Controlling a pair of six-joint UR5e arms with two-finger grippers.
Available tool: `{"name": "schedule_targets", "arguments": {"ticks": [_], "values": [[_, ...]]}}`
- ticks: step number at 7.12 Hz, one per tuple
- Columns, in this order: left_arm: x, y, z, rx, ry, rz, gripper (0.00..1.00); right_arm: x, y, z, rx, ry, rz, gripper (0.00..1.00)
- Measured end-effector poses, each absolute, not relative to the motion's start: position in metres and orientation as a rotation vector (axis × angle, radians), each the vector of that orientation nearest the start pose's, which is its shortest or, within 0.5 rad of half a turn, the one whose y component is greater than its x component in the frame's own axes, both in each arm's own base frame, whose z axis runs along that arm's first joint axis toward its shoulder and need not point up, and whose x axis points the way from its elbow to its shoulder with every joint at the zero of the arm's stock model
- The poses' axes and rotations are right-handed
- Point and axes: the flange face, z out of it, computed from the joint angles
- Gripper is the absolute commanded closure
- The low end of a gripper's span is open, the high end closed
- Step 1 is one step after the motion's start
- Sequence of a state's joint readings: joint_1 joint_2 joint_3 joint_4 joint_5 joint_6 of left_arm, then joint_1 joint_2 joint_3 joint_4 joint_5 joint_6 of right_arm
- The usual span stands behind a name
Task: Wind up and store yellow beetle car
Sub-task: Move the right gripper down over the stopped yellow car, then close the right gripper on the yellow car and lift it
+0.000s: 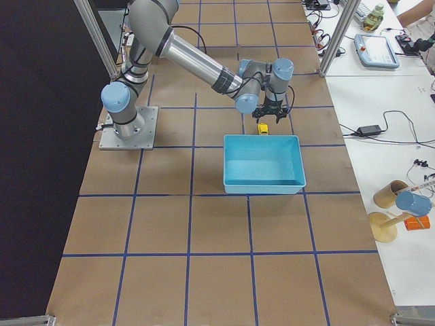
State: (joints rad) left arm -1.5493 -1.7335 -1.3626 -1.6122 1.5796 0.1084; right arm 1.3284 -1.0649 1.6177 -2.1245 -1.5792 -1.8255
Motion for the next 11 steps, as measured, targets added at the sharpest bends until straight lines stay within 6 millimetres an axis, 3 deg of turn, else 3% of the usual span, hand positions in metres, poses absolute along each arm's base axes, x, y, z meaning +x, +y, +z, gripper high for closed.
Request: {"name": "schedule_targets", "arguments": {"ticks": [3,4,5,6,9,11], "values": [[-0.12,-0.563,0.501,0.137,3.13,-0.008,0.01,-0.028,-0.641,0.192,-2.25,2.181,0.016,0.04],[-0.12,-0.563,0.501,0.136,3.13,-0.008,0.01,-0.034,-0.64,0.187,-2.247,2.177,0.017,0.23],[-0.119,-0.565,0.5,0.134,3.13,-0.007,0.01,-0.038,-0.64,0.187,-2.247,2.188,0.012,0.54],[-0.118,-0.565,0.5,0.131,3.131,-0.011,0.01,-0.04,-0.642,0.188,-2.257,2.206,0.0,0.66],[-0.118,-0.563,0.502,0.132,3.135,-0.016,0.01,-0.042,-0.644,0.192,-2.271,2.23,-0.01,0.68],[-0.118,-0.562,0.5,0.142,3.136,-0.009,0.01,-0.037,-0.648,0.213,-2.246,2.288,-0.051,0.67]]}}
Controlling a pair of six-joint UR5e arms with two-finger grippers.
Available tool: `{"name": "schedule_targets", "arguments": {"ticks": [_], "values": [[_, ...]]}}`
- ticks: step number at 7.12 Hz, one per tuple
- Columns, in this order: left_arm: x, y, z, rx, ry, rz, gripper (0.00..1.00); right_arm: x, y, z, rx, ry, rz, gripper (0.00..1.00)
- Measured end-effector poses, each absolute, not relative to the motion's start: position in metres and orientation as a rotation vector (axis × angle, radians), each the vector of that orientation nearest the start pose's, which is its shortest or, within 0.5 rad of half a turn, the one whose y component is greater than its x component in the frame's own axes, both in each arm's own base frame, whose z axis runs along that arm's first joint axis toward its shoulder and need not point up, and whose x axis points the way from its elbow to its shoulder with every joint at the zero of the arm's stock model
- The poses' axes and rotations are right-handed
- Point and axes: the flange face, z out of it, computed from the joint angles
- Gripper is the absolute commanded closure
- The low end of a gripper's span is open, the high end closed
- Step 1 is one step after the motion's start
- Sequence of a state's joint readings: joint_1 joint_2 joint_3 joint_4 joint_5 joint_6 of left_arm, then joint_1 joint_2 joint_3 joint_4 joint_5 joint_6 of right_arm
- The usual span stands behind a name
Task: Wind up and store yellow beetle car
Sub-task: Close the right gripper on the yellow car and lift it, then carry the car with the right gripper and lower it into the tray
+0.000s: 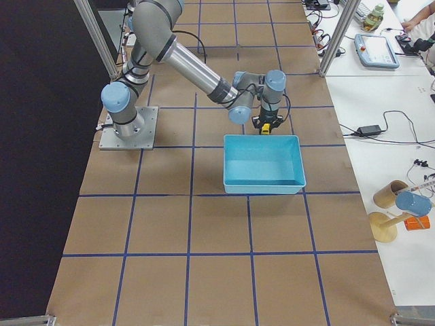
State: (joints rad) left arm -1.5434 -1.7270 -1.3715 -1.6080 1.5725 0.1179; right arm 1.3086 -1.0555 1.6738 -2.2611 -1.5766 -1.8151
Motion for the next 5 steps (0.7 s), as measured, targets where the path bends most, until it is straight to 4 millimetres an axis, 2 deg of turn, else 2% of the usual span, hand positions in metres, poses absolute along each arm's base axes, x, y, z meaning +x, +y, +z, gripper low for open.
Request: {"name": "schedule_targets", "arguments": {"ticks": [2,3,5], "values": [[-0.119,-0.561,0.499,0.146,3.139,-0.007,0.01,-0.018,-0.652,0.258,-2.192,2.384,-0.107,0.66],[-0.119,-0.562,0.5,0.147,3.139,-0.011,0.01,-0.012,-0.655,0.281,-2.087,2.471,-0.11,0.65],[-0.118,-0.556,0.501,0.15,3.136,-0.006,0.01,-0.014,-0.668,0.332,-1.742,2.706,-0.09,0.66]]}}
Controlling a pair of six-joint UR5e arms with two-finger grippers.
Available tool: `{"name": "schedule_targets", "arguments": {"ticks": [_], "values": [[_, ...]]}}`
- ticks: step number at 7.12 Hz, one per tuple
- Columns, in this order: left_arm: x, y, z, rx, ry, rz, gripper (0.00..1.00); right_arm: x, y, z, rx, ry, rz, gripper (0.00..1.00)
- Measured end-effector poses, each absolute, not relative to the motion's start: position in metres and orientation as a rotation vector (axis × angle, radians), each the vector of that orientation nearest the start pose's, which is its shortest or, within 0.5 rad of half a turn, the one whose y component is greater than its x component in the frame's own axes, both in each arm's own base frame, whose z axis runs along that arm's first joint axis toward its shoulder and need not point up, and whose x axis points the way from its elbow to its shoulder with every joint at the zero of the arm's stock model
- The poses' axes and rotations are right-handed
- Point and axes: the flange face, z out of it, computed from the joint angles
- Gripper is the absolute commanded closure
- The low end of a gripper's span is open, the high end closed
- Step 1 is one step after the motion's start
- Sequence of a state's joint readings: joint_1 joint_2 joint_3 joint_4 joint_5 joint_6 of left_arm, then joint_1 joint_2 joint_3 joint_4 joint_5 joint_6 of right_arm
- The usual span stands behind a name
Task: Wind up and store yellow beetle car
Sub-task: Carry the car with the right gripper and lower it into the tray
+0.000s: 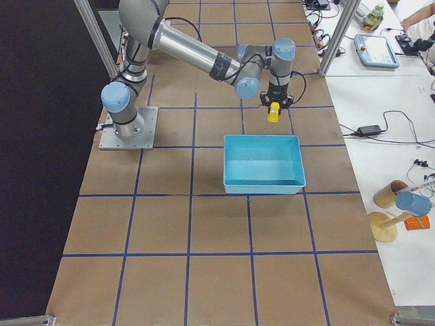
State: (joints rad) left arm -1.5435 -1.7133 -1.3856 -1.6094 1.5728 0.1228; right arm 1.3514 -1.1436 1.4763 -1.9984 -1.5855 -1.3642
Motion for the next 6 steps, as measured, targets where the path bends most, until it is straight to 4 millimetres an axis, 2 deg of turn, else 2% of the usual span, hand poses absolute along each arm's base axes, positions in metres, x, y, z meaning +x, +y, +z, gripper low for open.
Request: {"name": "schedule_targets", "arguments": {"ticks": [1,2,4,5,6], "values": [[-0.117,-0.546,0.501,0.16,3.13,0.002,0.01,-0.022,-0.674,0.356,-1.547,2.818,-0.084,0.67],[-0.117,-0.534,0.499,0.184,3.126,0.013,0.01,-0.048,-0.679,0.373,-1.293,2.947,-0.097,0.66],[-0.115,-0.514,0.494,0.208,3.126,0.025,0.01,-0.139,-0.674,0.376,-0.81,3.107,-0.113,0.66],[-0.113,-0.511,0.494,0.202,3.127,0.018,0.01,-0.182,-0.665,0.372,-0.549,3.156,-0.115,0.67],[-0.11,-0.511,0.496,0.194,3.128,0.007,0.01,-0.209,-0.656,0.362,-0.289,3.173,-0.093,0.67]]}}
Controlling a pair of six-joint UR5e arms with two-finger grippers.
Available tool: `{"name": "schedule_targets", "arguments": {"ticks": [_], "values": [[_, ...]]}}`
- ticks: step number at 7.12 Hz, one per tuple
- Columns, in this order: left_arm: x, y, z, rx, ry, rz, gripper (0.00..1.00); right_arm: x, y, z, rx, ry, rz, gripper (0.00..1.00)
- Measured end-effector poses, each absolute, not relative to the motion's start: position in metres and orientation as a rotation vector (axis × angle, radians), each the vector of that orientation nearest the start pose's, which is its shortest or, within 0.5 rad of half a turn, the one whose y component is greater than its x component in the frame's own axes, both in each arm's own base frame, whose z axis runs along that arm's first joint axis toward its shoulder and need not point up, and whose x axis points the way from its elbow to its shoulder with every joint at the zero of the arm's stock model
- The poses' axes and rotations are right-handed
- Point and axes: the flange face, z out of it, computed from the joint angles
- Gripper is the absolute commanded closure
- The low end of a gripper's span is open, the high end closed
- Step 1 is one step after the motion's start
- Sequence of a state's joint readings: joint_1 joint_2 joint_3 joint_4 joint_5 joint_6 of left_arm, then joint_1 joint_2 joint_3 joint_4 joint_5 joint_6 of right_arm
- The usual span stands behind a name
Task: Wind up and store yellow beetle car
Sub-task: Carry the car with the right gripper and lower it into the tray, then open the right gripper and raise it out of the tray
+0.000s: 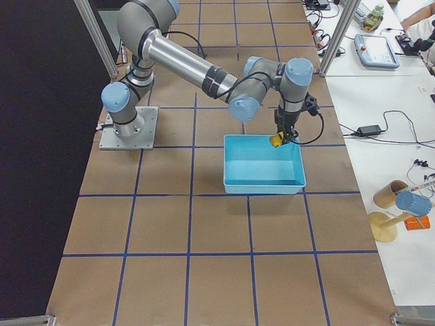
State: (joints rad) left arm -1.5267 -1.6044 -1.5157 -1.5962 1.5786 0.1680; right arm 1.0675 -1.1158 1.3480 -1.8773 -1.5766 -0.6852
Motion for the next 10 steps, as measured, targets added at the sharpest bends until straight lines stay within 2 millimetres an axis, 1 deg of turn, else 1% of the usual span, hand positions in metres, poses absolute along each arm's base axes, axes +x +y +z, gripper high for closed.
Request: {"name": "schedule_targets", "arguments": {"ticks": [1,2,3,5,6,7,8,9,10], "values": [[-0.109,-0.511,0.497,0.19,3.129,0.001,0.01,-0.223,-0.646,0.344,-0.084,3.164,-0.05,0.66],[-0.109,-0.511,0.497,0.191,3.128,-0.001,0.01,-0.229,-0.636,0.322,0.042,3.15,-0.014,0.66],[-0.108,-0.511,0.497,0.189,3.128,-0.001,0.01,-0.228,-0.626,0.296,0.116,3.141,0.004,0.66],[-0.108,-0.512,0.497,0.183,3.129,-0.004,0.01,-0.219,-0.607,0.243,0.145,3.156,-0.035,0.63],[-0.108,-0.512,0.497,0.181,3.129,-0.007,0.01,-0.215,-0.598,0.224,0.135,3.164,-0.057,0.45],[-0.108,-0.513,0.497,0.18,3.13,-0.01,0.01,-0.212,-0.593,0.212,0.113,3.164,-0.055,0.03],[-0.108,-0.513,0.497,0.179,3.13,-0.01,0.01,-0.215,-0.589,0.206,0.102,3.163,-0.05,0.0],[-0.108,-0.513,0.497,0.179,3.13,-0.011,0.01,-0.221,-0.586,0.207,0.101,3.163,-0.049,0.0],[-0.108,-0.513,0.497,0.18,3.129,-0.011,0.01,-0.224,-0.584,0.213,0.098,3.163,-0.037,0.0]]}}
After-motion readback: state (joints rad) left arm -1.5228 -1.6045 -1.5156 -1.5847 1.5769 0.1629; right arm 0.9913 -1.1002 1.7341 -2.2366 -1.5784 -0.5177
